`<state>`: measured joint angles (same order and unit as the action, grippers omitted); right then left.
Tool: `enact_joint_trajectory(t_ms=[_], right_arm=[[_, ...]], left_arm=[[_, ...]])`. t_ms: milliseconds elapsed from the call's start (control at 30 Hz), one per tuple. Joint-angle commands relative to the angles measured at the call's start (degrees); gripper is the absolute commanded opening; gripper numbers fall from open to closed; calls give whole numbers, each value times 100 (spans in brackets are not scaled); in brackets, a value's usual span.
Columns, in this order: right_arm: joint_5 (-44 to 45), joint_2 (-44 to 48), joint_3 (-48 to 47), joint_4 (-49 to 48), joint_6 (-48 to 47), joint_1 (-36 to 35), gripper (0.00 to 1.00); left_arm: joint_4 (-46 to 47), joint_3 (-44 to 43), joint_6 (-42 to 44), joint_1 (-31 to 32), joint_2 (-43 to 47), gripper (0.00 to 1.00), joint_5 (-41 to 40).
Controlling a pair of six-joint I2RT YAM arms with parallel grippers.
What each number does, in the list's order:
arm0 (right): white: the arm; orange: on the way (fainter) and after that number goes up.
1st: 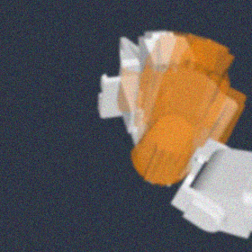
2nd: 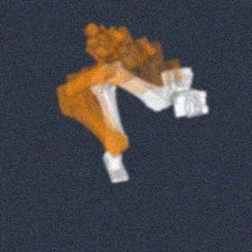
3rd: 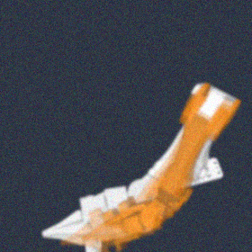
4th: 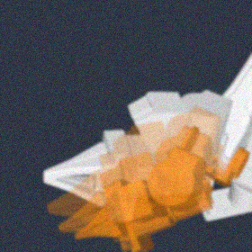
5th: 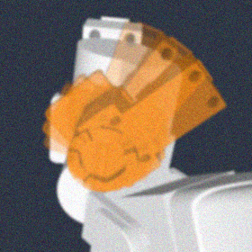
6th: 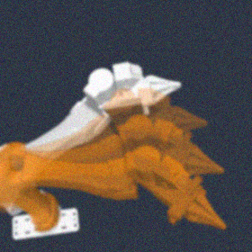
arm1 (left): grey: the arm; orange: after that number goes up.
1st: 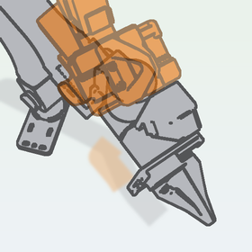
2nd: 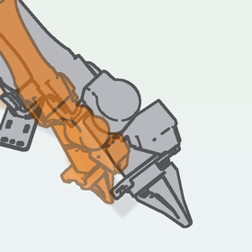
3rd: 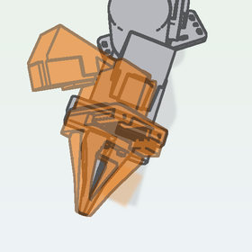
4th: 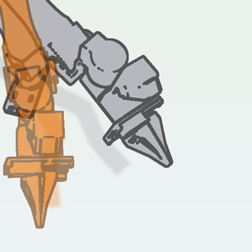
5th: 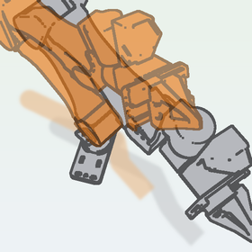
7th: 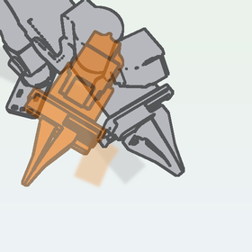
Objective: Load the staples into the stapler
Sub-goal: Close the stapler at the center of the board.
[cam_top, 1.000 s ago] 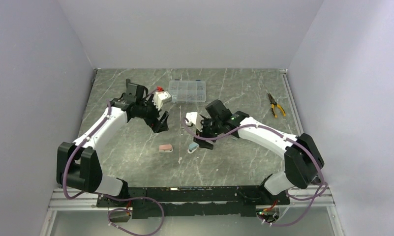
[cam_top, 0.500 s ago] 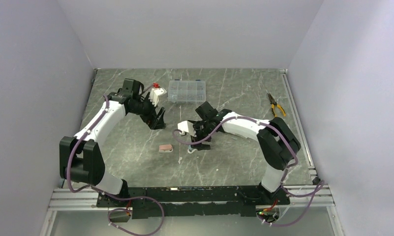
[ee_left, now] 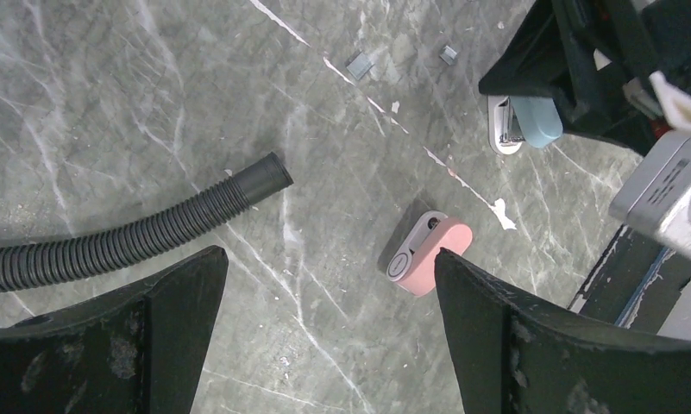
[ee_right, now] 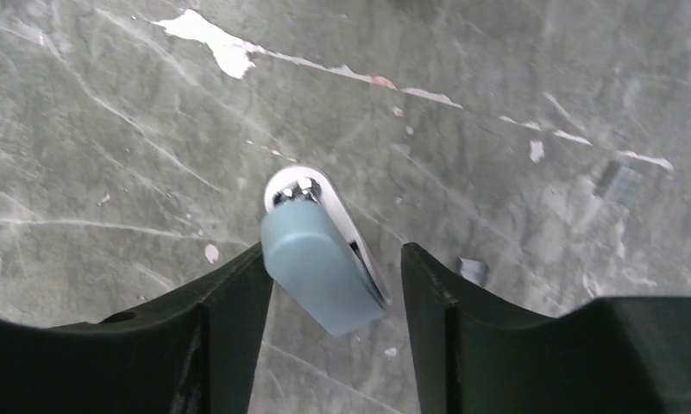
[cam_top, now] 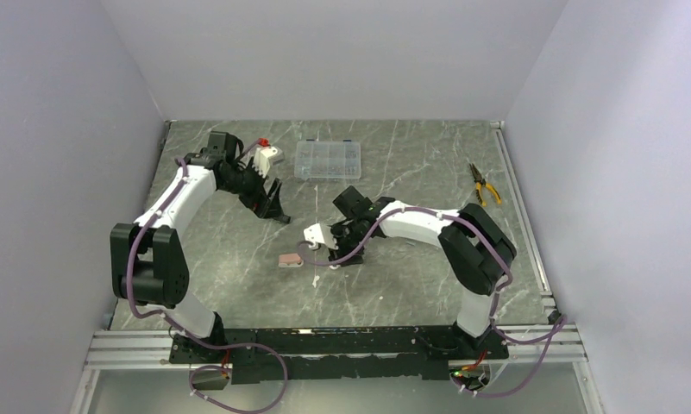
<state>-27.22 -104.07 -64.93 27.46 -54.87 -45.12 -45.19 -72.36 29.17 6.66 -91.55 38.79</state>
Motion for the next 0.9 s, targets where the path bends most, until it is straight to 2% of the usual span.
enact_joint_trajectory(t_ms=[0,100,200,433,567,700,867], right_arm=[[-27,-157,4,-86,35,-129,54],[12,-173,85,-85,155,-161,47],[34,-94,234,-157,326,-161,45],[52,335,716,-475,745,-33,67],[-64,426,704,-308,666,125,69],[-103,262,532,-101,583,134,61],[-169,79,319,104,694,137,37]], left_arm=[[-11,-199,21,-50,42,95,321],[-294,-435,56,-73,-73,95,466],[-515,-661,13,-101,-210,95,631],[-715,-834,-37,-102,-289,95,791],[-562,-651,-24,-103,-136,95,712],[-411,-539,-136,-98,-31,95,578],[-648,-838,-414,-103,-339,95,390]])
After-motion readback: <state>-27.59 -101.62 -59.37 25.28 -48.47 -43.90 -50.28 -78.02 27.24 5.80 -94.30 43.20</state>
